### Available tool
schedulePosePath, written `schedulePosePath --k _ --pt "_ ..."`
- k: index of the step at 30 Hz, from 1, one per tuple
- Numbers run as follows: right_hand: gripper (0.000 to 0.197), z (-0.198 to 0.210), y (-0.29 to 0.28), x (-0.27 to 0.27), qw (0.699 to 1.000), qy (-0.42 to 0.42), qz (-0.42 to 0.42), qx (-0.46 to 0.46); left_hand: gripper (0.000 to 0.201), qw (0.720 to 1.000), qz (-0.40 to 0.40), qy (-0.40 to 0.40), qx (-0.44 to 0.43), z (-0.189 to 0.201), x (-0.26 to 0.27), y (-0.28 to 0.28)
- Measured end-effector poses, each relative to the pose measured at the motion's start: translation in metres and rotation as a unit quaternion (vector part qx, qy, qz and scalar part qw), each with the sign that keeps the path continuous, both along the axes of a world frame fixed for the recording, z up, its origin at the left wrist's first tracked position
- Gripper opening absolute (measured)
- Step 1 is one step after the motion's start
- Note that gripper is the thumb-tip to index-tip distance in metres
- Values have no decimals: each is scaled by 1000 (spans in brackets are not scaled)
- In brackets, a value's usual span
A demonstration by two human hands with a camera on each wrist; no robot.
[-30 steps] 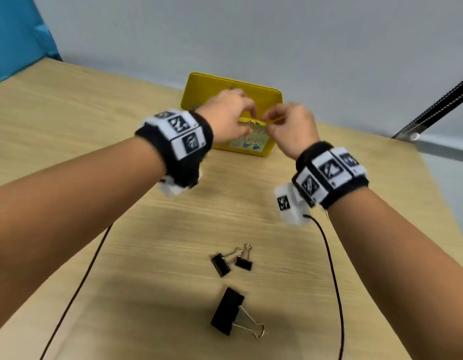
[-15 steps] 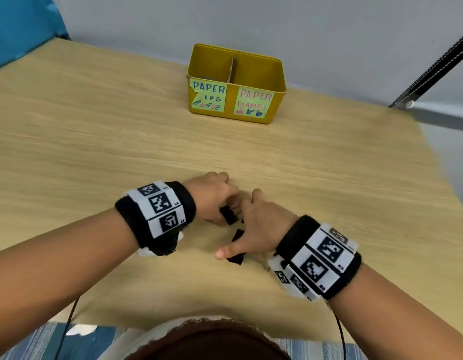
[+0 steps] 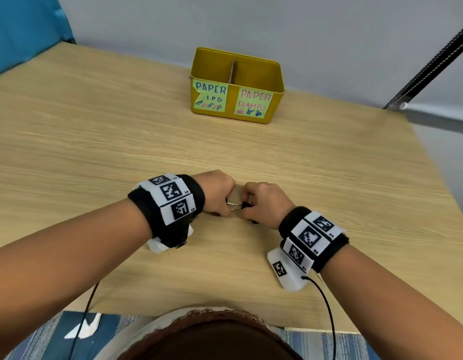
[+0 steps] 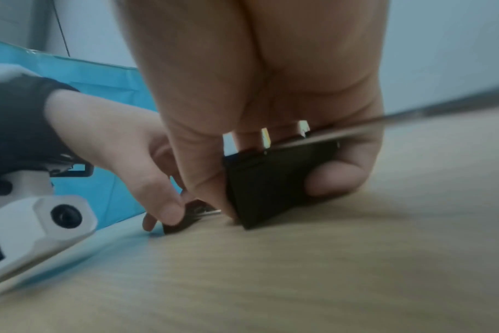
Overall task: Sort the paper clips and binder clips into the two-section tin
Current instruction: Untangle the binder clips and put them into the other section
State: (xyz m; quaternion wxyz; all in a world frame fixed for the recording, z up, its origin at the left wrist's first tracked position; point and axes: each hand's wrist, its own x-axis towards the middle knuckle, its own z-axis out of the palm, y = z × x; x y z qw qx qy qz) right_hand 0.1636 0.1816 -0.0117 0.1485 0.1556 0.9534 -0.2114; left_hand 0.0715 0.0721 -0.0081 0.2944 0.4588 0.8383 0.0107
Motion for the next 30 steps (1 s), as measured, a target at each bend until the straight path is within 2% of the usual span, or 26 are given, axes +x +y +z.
schedulePosePath --k 4,7,13,15,20,21,22,24,27,30 --pt "25 -4 10 -8 1000 17 -8 -17 35 999 0 43 -25 1 -9 -1" --pt "11 1 25 -24 998 37 -47 -38 33 998 15 59 -33 5 -19 1" --pt "6 37 55 -72 988 114 -88 -62 37 995 74 63 22 33 -58 23" --pt "3 57 66 -92 971 175 -124 -102 36 990 92 77 71 49 -74 36" --pt "12 95 95 -153 901 321 -224 -188 35 957 163 124 203 91 -122 72" --pt "12 106 109 -180 884 348 -241 -198 36 951 177 139 211 106 -144 91" --pt "12 103 112 -186 872 361 -256 -209 36 949 187 140 214 105 -148 95" --pt "15 101 115 -195 863 372 -269 -213 36 950 185 138 208 104 -156 103" --pt "19 84 124 -212 863 375 -273 -199 34 951 176 148 205 93 -171 120" --pt "20 70 126 -219 887 338 -252 -186 46 959 166 146 179 83 -178 128"
